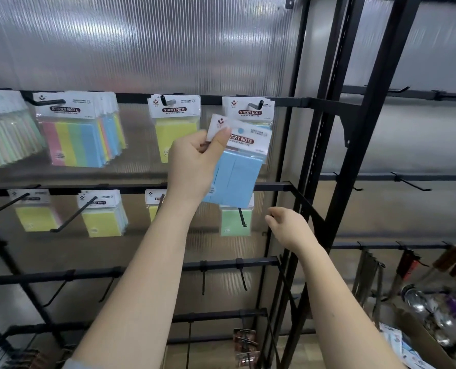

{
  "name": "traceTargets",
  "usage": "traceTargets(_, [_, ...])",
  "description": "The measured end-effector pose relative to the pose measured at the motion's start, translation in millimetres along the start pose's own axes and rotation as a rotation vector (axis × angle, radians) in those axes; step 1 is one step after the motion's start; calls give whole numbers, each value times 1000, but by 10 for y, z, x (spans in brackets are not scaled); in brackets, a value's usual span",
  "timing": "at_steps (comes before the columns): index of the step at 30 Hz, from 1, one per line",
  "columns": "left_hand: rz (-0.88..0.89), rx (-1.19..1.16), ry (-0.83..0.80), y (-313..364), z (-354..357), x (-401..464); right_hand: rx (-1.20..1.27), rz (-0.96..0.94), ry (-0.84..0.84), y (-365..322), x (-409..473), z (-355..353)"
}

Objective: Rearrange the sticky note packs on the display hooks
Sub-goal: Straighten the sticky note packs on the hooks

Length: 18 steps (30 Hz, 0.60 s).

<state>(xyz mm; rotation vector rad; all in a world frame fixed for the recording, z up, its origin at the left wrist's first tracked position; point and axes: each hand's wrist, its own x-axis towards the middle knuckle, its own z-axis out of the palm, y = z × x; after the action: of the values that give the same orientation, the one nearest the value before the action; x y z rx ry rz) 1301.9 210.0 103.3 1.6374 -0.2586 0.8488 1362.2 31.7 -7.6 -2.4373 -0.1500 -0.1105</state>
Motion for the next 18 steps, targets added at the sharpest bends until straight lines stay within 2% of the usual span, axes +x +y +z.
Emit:
traceTargets(7, [36, -27, 3, 194, 242, 299, 7, 19, -20, 48, -54, -6])
traceTargets(18, [1, -32, 22, 52, 438, 453, 3, 1, -56, 70, -8, -45])
